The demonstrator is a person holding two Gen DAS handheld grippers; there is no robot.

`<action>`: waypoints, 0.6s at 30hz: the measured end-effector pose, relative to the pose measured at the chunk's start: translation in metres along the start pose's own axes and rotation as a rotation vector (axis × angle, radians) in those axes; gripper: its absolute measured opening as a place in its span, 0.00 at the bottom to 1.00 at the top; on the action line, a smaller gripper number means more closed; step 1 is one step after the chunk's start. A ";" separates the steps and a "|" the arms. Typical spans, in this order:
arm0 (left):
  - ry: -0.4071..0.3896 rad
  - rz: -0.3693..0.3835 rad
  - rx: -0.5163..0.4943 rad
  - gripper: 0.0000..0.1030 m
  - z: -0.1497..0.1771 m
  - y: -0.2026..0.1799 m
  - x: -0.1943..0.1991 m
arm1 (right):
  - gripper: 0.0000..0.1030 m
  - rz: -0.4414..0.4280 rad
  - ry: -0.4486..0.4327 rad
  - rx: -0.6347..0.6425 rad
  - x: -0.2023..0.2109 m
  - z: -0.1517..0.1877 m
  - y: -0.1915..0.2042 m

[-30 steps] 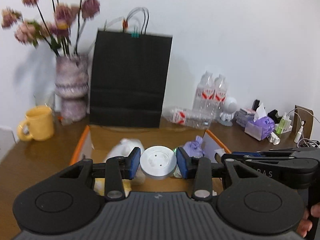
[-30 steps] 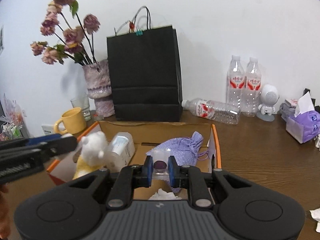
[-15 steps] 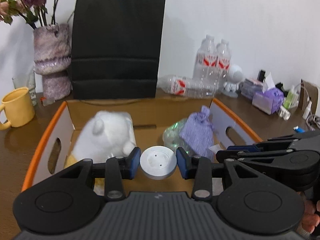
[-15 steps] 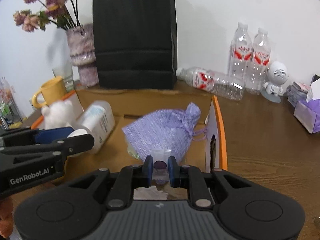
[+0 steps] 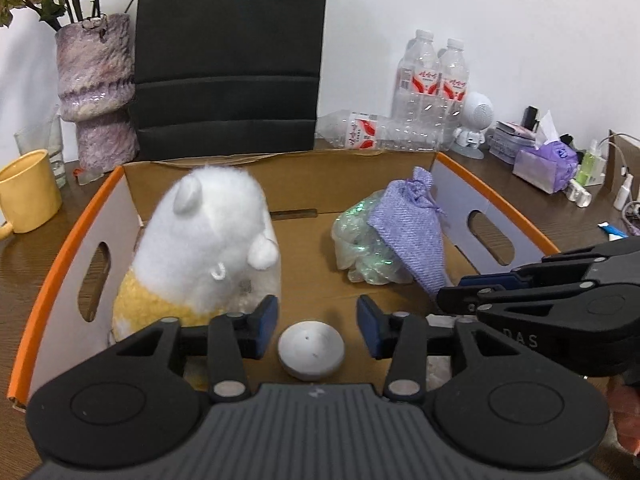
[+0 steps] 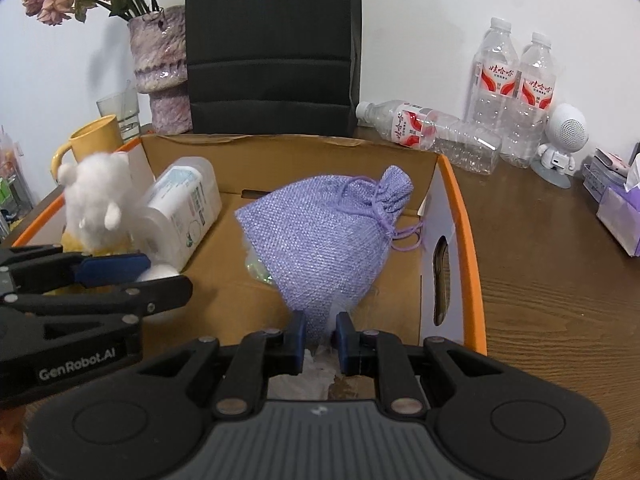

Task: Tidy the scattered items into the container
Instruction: 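Carry the puck and packet into the box and open both tools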

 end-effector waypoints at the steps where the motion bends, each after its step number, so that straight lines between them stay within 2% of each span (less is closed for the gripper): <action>1: 0.000 0.001 0.000 0.55 0.000 -0.001 0.001 | 0.15 -0.002 0.002 -0.002 0.001 0.000 0.000; 2: 0.000 -0.003 0.000 0.63 0.000 -0.001 0.001 | 0.17 -0.007 0.003 -0.005 0.002 0.000 0.000; 4: -0.013 -0.011 0.003 0.66 -0.002 0.001 0.005 | 0.28 -0.017 -0.005 0.001 0.006 -0.002 0.001; 8: -0.029 -0.029 0.025 0.77 -0.007 0.006 0.016 | 0.38 -0.002 -0.035 0.027 0.016 -0.004 0.005; 10: -0.036 -0.023 0.041 0.82 -0.009 0.009 0.022 | 0.56 0.023 -0.049 0.029 0.021 -0.006 0.004; 12: -0.052 -0.017 0.049 0.93 -0.013 0.012 0.029 | 0.63 0.033 -0.068 0.031 0.027 -0.009 0.003; 18: -0.106 -0.031 0.038 1.00 -0.017 0.010 0.048 | 0.73 0.027 -0.108 0.037 0.040 -0.014 0.002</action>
Point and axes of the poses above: each gripper's, at about its wrist camera, not at the fingertips, and x roughly against the way its jaws point, y to its left, z to its underside, the point moved 3 cm from there along -x, roughly the way its jaws point, and after that the axes turned 14 degrees about -z, right-handed, at the moved point
